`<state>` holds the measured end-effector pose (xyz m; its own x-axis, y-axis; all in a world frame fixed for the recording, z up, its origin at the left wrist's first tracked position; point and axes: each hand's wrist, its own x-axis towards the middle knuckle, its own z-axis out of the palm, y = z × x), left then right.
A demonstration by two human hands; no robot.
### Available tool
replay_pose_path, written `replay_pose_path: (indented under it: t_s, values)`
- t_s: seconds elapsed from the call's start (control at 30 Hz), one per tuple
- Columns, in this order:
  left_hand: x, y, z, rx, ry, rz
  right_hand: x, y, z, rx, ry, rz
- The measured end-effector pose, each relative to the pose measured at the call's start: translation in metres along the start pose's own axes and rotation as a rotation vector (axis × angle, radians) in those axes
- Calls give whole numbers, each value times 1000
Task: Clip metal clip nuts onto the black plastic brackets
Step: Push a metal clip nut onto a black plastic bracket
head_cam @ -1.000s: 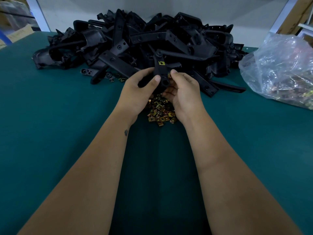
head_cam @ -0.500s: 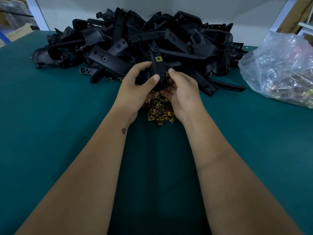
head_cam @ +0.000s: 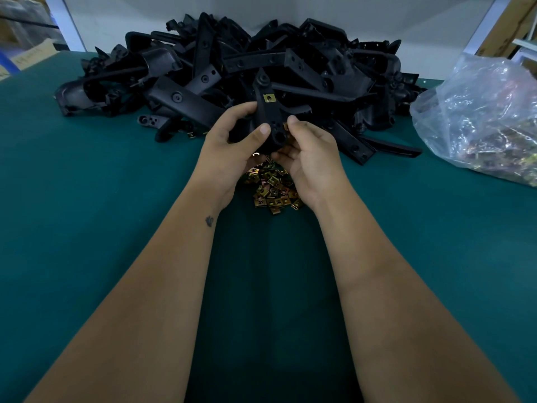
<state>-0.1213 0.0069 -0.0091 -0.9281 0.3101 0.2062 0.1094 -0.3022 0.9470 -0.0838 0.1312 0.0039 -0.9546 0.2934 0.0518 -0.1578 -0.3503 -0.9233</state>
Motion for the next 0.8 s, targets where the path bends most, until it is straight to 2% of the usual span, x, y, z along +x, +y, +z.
replay_pose_path:
  t_s: [0.8]
  values:
    - [0,-4,-1,160,50,103,-1,5,6,-232,148,-44]
